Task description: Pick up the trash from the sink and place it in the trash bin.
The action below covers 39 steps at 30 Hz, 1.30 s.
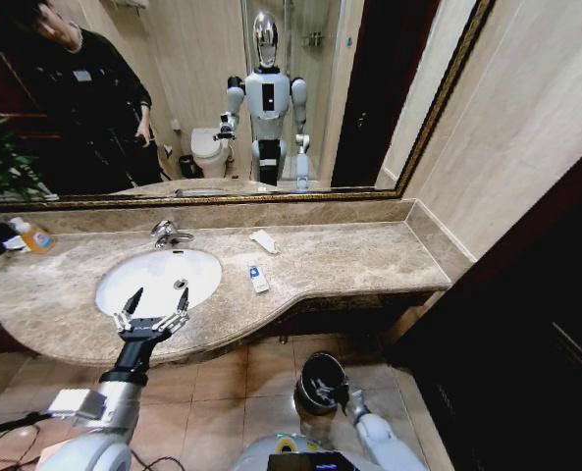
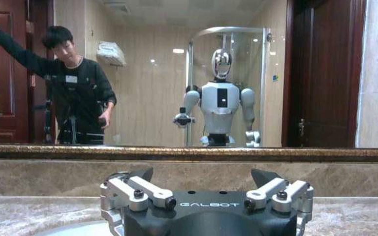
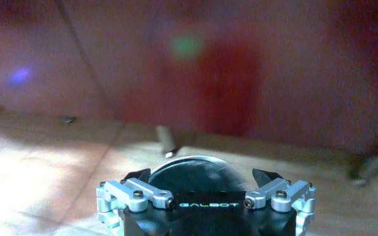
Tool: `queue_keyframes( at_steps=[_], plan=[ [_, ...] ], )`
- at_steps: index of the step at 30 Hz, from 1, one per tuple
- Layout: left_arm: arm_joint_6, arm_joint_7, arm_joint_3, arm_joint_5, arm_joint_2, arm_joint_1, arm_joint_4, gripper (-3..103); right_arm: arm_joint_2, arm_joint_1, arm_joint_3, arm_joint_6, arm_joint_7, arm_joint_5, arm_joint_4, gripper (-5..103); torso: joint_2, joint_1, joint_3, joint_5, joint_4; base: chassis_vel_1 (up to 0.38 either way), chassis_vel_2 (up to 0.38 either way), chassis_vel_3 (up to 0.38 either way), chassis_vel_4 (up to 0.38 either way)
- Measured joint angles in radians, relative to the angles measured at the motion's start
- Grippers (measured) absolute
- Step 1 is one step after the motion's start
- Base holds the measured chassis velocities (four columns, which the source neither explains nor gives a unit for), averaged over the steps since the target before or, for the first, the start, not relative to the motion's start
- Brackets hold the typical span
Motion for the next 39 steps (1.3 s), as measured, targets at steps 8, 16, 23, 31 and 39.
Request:
queue_keyframes(
  at_steps=[8,16,23,31,39],
  plan=[
    [0.0,0.0,0.0,0.0,0.0,0.0,0.0,100,-0.107,-0.11,0.035,-0.005,0.0,0.07,0.287,100,0.0,0.0,0.0,0.0004,0.0002,0.0,0.0,0.0,0.0],
    [0.0,0.0,0.0,0.0,0.0,0.0,0.0,100,-0.173,-0.249,0.086,-0.025,-0.016,0.074,0.627,100,0.0,0.0,0.0,-0.0001,0.0002,0.0,0.0,0.0,0.0],
    [0.0,0.0,0.0,0.0,0.0,0.0,0.0,100,-0.191,-0.365,0.141,-0.078,0.009,0.13,0.959,100,0.0,0.0,0.0,-0.0002,0.0001,0.0,0.0,0.0,0.0],
    [0.0,0.0,0.0,0.0,0.0,0.0,0.0,100,-0.239,-0.227,0.094,-0.129,0.058,0.183,1.018,100,0.0,0.0,0.0,0.0001,0.0003,0.0,0.0,0.0,0.0],
    [0.0,0.0,0.0,0.0,0.0,0.0,0.0,100,-0.271,-0.075,0.015,-0.179,0.022,0.227,0.966,100,0.0,0.0,0.0,0.0001,0.0002,0.0,0.0,0.0,0.0]
  ],
)
